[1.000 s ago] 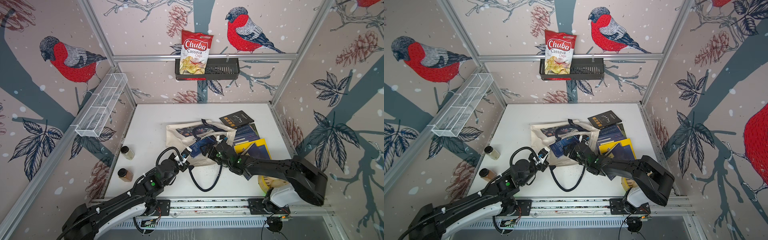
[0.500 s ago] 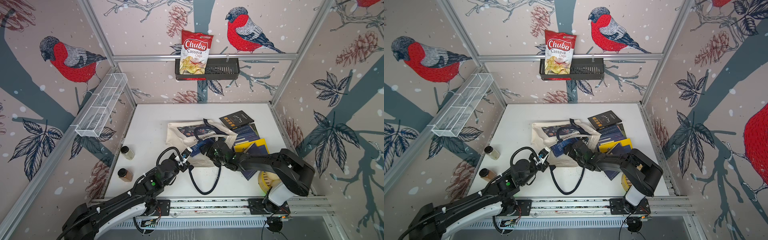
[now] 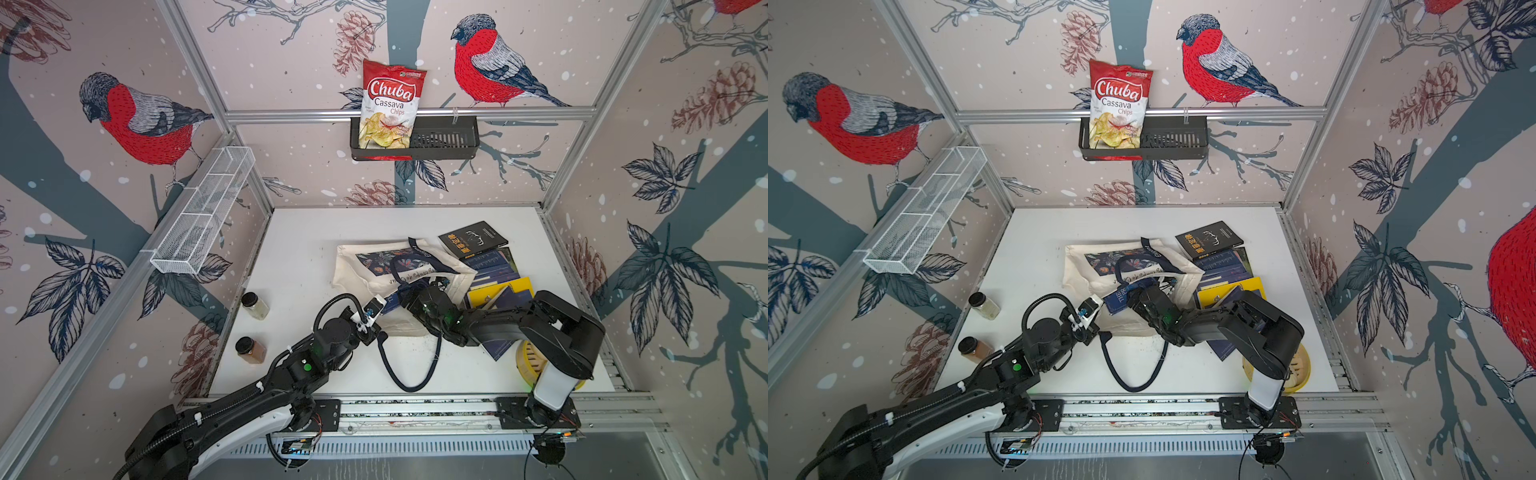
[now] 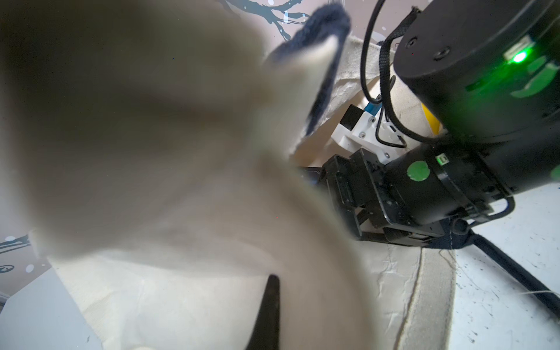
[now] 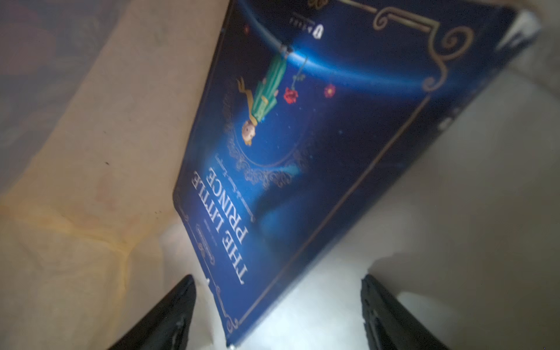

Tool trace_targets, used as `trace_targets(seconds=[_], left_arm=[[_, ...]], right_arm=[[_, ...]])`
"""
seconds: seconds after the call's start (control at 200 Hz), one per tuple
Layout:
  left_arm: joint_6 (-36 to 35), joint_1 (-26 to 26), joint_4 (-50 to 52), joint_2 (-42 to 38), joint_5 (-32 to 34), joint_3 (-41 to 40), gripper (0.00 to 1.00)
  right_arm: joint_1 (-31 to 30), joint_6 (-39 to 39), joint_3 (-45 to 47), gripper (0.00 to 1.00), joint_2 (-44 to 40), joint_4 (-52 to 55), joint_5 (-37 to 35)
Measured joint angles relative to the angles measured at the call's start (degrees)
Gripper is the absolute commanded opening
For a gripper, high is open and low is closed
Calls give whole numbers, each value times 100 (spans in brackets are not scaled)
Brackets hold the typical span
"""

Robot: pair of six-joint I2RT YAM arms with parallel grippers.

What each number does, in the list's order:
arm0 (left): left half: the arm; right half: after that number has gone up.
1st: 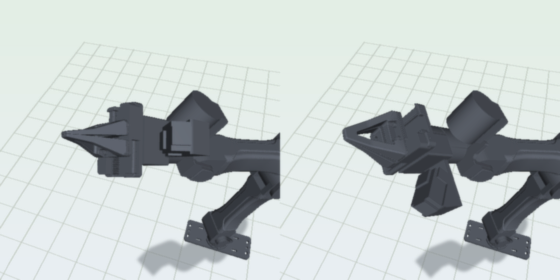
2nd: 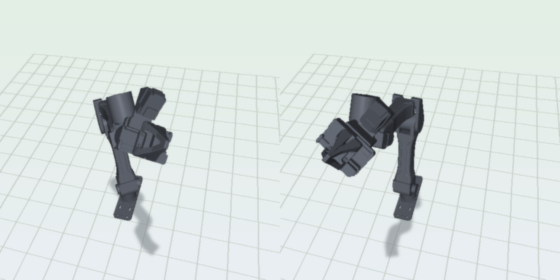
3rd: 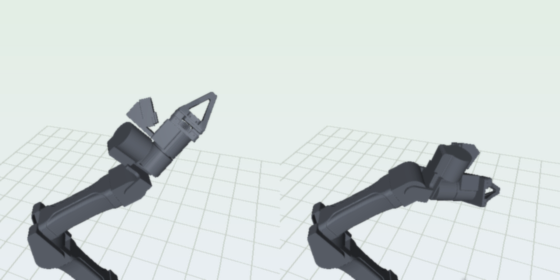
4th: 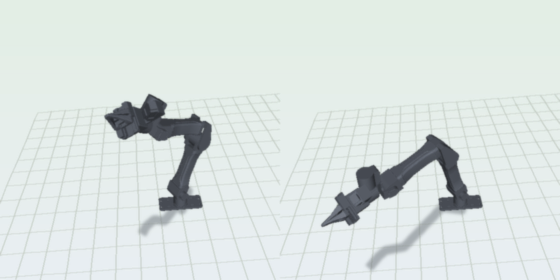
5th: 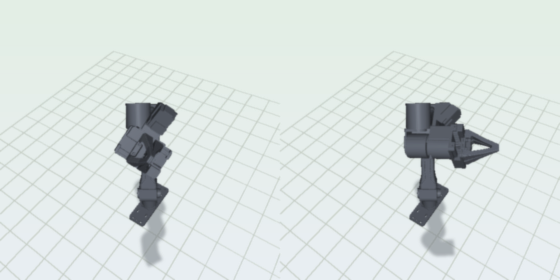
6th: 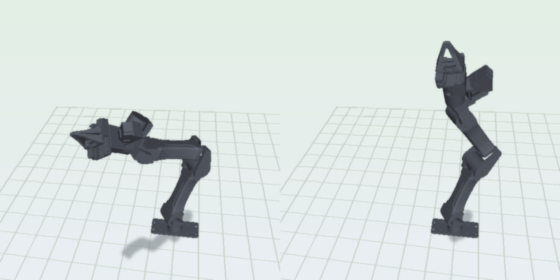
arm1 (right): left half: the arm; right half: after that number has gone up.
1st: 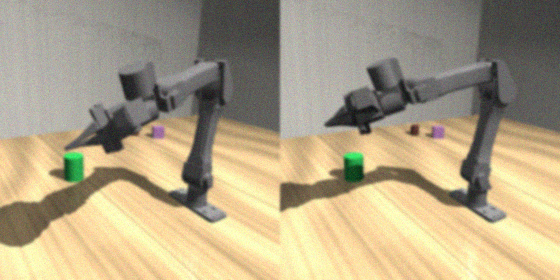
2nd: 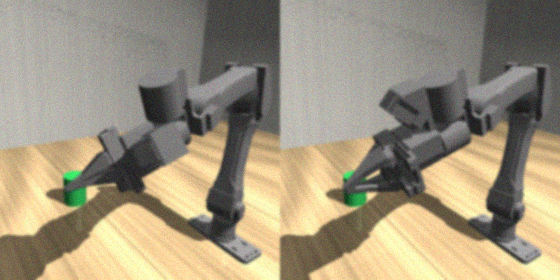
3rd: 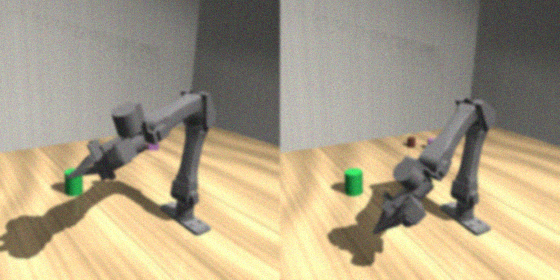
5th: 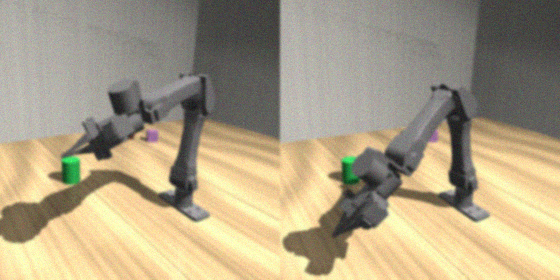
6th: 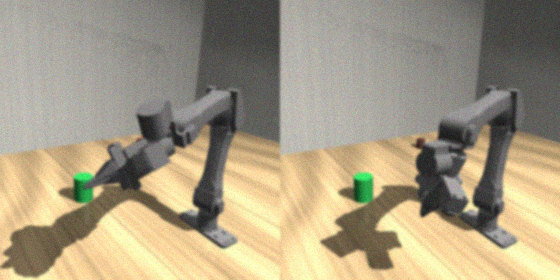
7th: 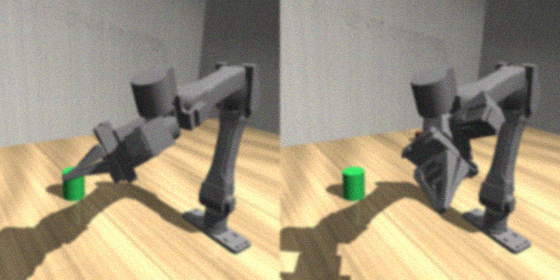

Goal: Take out the books from the canvas bag
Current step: Pick up the book from the canvas bag.

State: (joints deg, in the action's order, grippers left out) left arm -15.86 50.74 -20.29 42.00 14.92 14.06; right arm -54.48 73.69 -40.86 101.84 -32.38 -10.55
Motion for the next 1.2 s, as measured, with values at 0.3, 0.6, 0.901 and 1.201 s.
trace_targets(seconds=[0.3, 0.6, 0.901, 1.201], left_arm=[[50, 0, -2, 2, -109, -15, 0], [59, 0, -9, 4, -136, -22, 0], [63, 0, -20, -28, -184, -37, 0], [66, 7, -17, -44, -264, -50, 0]], right_arm=[[199, 125, -184, 73, 483, -579, 42], [201, 57, -146, 52, 546, -1001, -107], [472, -131, -363, 37, 796, -1259, 39], [520, -195, -719, 33, 1215, -1386, 310]])
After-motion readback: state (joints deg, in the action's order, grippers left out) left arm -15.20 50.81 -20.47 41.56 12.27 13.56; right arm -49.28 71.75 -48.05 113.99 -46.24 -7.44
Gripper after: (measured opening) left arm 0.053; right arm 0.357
